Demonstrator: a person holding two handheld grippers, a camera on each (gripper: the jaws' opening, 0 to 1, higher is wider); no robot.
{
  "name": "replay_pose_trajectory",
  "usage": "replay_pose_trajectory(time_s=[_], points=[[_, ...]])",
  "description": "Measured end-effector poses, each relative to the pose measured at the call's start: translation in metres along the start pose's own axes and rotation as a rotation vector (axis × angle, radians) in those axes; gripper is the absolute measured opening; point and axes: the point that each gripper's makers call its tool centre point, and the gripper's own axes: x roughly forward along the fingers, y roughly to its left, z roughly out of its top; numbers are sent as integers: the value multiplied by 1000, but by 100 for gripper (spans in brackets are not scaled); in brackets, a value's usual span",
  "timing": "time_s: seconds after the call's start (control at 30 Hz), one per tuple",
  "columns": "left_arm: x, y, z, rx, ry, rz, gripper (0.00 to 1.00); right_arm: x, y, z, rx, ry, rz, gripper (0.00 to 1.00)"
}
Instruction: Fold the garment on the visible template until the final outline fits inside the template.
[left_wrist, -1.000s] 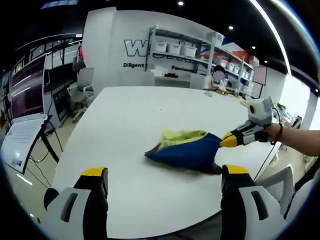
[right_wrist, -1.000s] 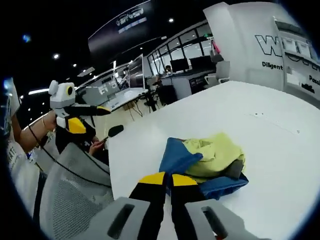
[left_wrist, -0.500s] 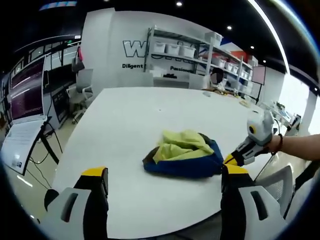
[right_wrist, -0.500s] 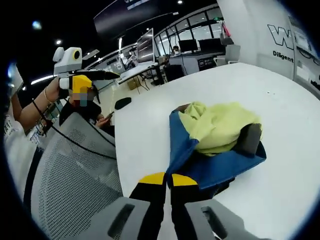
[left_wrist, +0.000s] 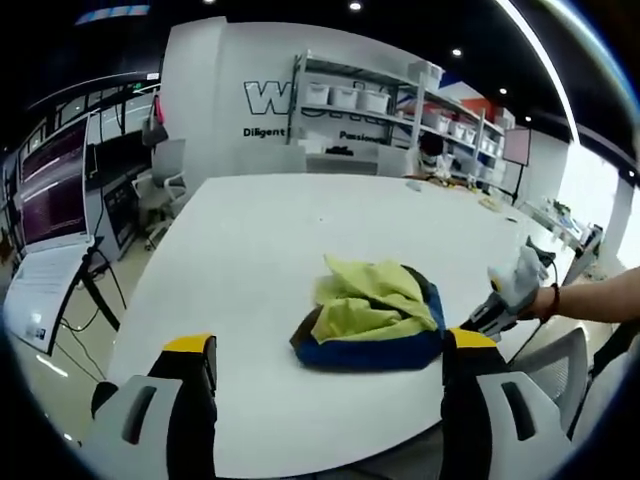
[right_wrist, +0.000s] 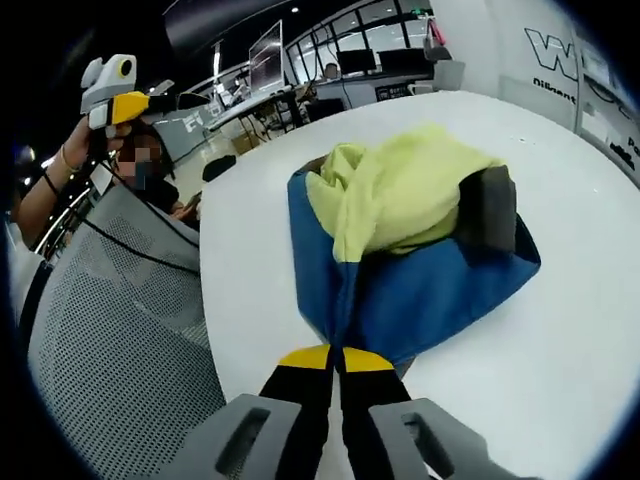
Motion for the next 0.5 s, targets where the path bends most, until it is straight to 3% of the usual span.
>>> replay_pose_trajectory(time_s=[0.23,0.33,0.5], points=[[1,-1,0,4,4,-4,91,-4,-6,-5,6,9,-27,0],[1,-2,1,5,1,-7,91,-11,-5,4,75,-32,-39,0],[0,-1,7,-7,-34,-17,93,-27,-6,23,89,-80,-58,22]])
